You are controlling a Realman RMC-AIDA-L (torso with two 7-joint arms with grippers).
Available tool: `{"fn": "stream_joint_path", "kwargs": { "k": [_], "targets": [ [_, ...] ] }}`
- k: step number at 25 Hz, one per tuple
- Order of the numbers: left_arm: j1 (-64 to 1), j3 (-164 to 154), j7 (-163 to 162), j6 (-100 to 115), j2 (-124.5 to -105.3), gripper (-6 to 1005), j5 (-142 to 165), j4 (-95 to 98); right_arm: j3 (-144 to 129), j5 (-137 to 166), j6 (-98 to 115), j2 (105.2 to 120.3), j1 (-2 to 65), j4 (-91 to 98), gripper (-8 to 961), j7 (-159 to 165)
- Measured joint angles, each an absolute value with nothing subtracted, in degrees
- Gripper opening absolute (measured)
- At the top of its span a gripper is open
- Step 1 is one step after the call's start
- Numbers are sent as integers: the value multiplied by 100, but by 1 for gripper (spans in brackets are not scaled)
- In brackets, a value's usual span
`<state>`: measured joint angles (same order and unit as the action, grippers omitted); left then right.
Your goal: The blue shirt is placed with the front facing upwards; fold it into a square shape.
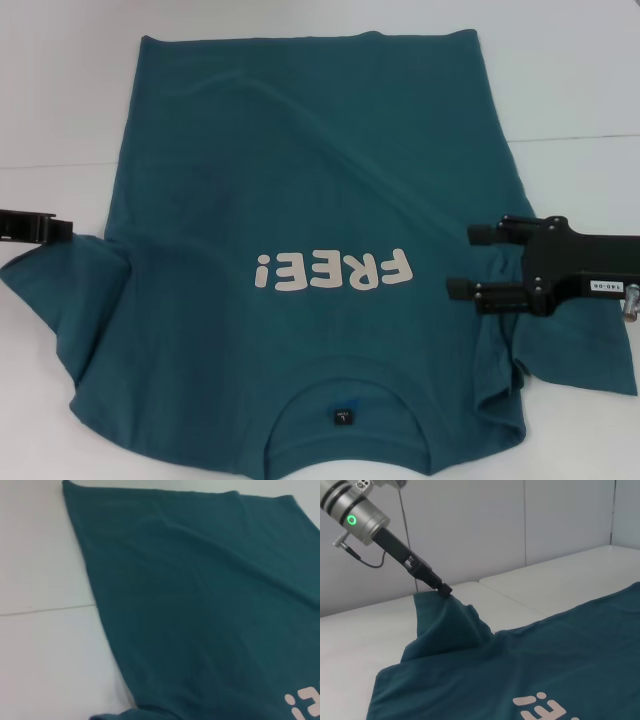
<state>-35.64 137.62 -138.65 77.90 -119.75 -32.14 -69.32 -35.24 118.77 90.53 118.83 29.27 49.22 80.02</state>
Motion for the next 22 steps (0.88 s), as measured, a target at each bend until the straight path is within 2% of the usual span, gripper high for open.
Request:
{"fn": "stream_joint_path", "kwargs": {
  "k": [9, 16, 22],
  "targets": [
    [-3577, 13738, -13920, 7967, -12080, 47, -3227, -7247, -3519, 11873, 9035, 11874, 2871, 4921, 882, 7969],
    [-3554, 13771, -14015, 8165, -12057, 48, -3220, -7553, -3515, 11880, 9035, 11874, 2856, 4921, 882, 7963],
    [-3577, 13673, -13996, 8160, -12137, 50, -3226, -7497, -3515, 11883, 9037, 11874, 2848, 4922, 881, 7963]
  ]
}}
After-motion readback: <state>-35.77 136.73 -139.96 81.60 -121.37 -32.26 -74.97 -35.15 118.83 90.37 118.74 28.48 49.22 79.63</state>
